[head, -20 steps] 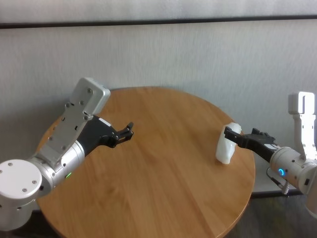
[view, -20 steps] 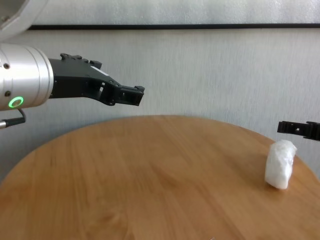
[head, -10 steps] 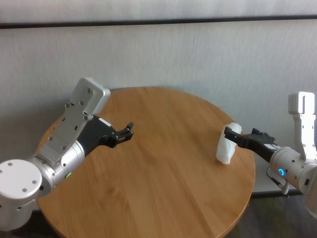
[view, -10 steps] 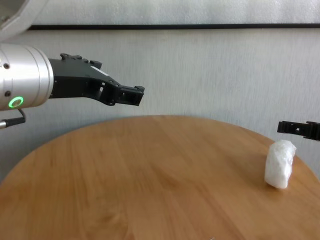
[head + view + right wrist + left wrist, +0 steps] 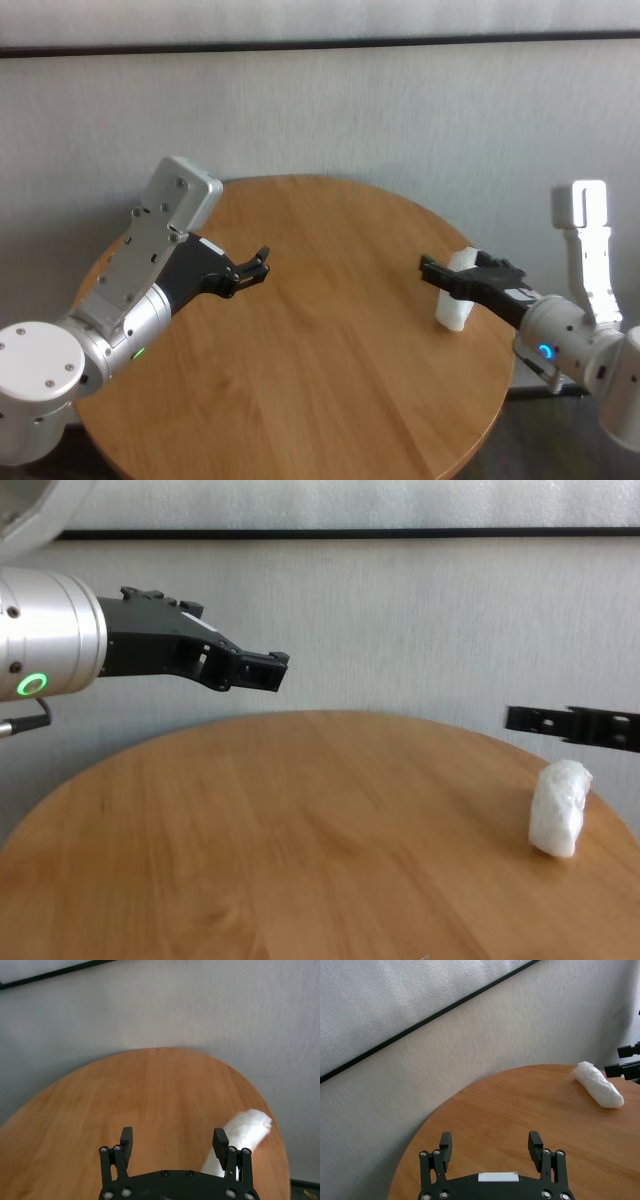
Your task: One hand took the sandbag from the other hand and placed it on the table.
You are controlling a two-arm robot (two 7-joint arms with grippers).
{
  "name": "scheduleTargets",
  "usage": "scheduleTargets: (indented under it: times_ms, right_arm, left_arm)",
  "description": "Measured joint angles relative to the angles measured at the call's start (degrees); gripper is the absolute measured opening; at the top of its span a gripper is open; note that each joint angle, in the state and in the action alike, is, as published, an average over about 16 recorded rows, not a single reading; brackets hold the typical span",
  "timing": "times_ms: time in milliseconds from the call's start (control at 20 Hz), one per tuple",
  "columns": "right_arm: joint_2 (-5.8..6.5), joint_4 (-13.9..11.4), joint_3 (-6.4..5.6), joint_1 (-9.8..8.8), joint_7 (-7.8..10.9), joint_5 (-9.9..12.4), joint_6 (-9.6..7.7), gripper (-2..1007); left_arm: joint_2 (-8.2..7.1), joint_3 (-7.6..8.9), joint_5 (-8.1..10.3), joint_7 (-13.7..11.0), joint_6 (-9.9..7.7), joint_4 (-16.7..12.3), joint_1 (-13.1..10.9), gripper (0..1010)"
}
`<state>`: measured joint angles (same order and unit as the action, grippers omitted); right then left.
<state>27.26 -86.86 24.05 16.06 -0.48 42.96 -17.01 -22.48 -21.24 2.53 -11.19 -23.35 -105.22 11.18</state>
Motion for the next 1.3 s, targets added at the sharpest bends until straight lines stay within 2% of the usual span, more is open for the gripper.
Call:
scheduleTargets:
  times_ms: [400,750,1000,1300]
  right_arm:
    - [-2.36,-3.24,2.11,0.14,0.91,-2.37,-1.17,1002]
    - [-4.97,-4.12,3.68,0.94,1.1,-4.26,-2.15,1002]
    - [-6.56,-3.97,4.31,1.5,1.2,-5.44,-2.47,1002]
    - [-7.82,-3.51,4.37,1.79,1.52,-6.44,-2.43,1002]
  left_arm:
    - [0.0,0.0,0.0,0.0,0.0,0.0,0.0,1000]
    - [0.0,0.0,0.0,0.0,0.0,0.0,0.0,1000]
    - [0.0,0.0,0.0,0.0,0.0,0.0,0.0,1000]
    - [0.0,0.0,0.0,0.0,0.0,0.0,0.0,1000]
